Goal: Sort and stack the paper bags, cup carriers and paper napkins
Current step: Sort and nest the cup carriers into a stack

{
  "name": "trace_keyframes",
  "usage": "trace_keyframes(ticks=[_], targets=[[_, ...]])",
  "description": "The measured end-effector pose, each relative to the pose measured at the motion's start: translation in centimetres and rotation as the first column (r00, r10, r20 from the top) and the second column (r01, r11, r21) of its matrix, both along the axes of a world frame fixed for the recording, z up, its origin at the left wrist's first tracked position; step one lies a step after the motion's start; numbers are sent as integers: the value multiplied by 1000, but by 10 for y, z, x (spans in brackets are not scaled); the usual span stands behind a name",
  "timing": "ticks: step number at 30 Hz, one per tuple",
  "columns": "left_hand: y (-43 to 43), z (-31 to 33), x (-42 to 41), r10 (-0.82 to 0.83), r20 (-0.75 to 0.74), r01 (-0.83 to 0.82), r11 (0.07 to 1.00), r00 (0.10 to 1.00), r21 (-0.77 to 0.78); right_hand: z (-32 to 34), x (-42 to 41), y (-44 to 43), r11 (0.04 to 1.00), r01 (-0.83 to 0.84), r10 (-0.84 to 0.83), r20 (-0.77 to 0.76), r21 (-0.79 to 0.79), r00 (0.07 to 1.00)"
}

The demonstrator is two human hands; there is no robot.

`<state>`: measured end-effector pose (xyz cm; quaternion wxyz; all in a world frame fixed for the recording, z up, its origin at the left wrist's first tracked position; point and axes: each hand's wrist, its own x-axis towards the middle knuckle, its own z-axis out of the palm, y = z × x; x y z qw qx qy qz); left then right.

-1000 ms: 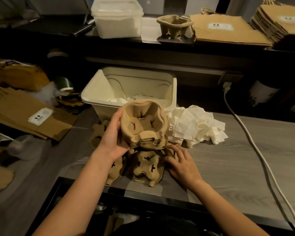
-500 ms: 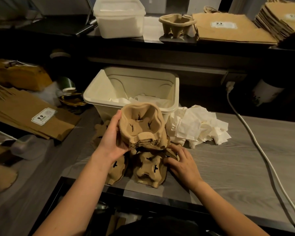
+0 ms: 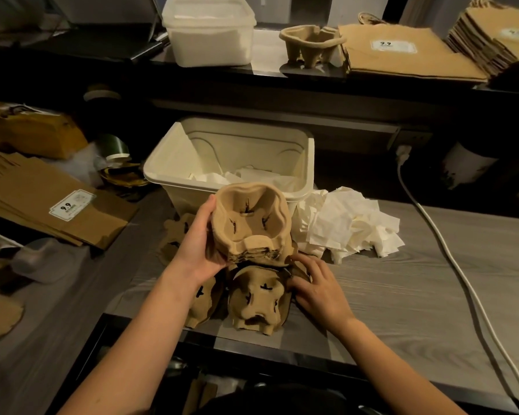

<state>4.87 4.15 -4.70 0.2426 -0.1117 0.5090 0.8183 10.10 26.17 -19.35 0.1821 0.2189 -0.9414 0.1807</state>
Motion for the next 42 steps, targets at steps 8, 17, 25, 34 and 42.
trace_keyframes(ticks=[8,17,25,34,42], targets=[[-2,-3,-2,-22,23,22,999,999,28,15,-1,-5,984,41,-47,-29,-171,998],[-1,-4,-3,-70,-99,59,992,993,-113,63,-1,1,809,6,1,11,-587,1000],[-6,-4,-4,-72,-116,50,982,991,-180,90,-12,3,577,37,63,89,-816,994],[-5,-10,-2,-90,-98,62,964,991,-259,151,-20,-3,456,-65,215,39,-887,976],[14,-8,4,-193,12,193,970,981,-149,192,-53,-46,851,-258,362,154,-458,920]])
